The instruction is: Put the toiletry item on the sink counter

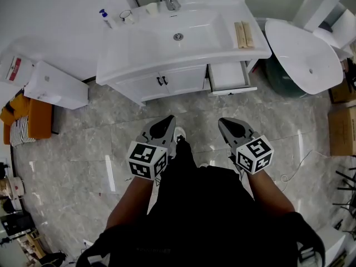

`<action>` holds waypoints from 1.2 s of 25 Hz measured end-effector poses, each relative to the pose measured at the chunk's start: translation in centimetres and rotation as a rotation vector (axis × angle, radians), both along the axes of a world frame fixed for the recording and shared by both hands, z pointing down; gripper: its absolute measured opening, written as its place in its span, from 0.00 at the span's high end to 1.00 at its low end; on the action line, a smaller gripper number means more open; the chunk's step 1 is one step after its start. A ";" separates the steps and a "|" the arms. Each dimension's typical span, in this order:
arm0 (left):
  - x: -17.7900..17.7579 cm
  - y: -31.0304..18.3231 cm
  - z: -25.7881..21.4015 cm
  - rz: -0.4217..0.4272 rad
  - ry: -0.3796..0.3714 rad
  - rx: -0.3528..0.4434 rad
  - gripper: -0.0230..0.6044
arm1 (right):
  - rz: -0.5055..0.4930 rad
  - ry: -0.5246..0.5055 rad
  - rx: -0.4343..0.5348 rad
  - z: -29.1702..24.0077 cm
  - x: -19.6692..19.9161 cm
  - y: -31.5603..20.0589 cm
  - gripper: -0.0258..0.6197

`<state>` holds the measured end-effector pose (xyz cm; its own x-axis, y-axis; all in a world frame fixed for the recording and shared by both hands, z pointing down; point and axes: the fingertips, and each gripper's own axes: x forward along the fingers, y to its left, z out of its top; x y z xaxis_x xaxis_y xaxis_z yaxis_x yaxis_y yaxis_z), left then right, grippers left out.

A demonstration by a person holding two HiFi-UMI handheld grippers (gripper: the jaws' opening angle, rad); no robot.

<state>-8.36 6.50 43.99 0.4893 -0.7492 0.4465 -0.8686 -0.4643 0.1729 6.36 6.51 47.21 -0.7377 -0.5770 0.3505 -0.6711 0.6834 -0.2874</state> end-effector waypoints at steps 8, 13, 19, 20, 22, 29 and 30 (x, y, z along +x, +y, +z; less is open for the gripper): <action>-4.2 -8.2 0.2 0.017 0.009 -0.018 0.97 | 0.023 0.013 -0.005 -0.7 -3.9 -7.5 0.95; -6.8 -13.5 0.1 0.041 0.010 -0.017 0.97 | 0.041 0.031 -0.015 -0.6 -6.7 -12.2 0.95; -9.9 -18.7 0.9 0.073 0.009 -0.025 0.97 | 0.070 0.042 -0.054 1.0 -9.8 -17.4 0.95; -10.4 -19.4 1.1 0.077 0.008 -0.029 0.97 | 0.076 0.041 -0.062 1.2 -10.3 -18.1 0.95; -11.3 -20.6 1.5 0.087 0.007 -0.032 0.97 | 0.086 0.040 -0.069 1.4 -11.1 -19.2 0.95; -13.0 -24.0 2.5 0.104 0.004 -0.042 0.97 | 0.106 0.056 -0.066 1.3 -12.4 -21.9 0.95; -13.0 -24.2 2.6 0.109 0.005 -0.045 0.97 | 0.109 0.059 -0.065 1.2 -12.4 -22.2 0.95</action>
<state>-21.34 -17.71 46.63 0.5690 -0.6710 0.4754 -0.8126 -0.5475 0.1998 -6.02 -15.73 48.45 -0.6486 -0.6277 0.4306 -0.7576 0.5866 -0.2861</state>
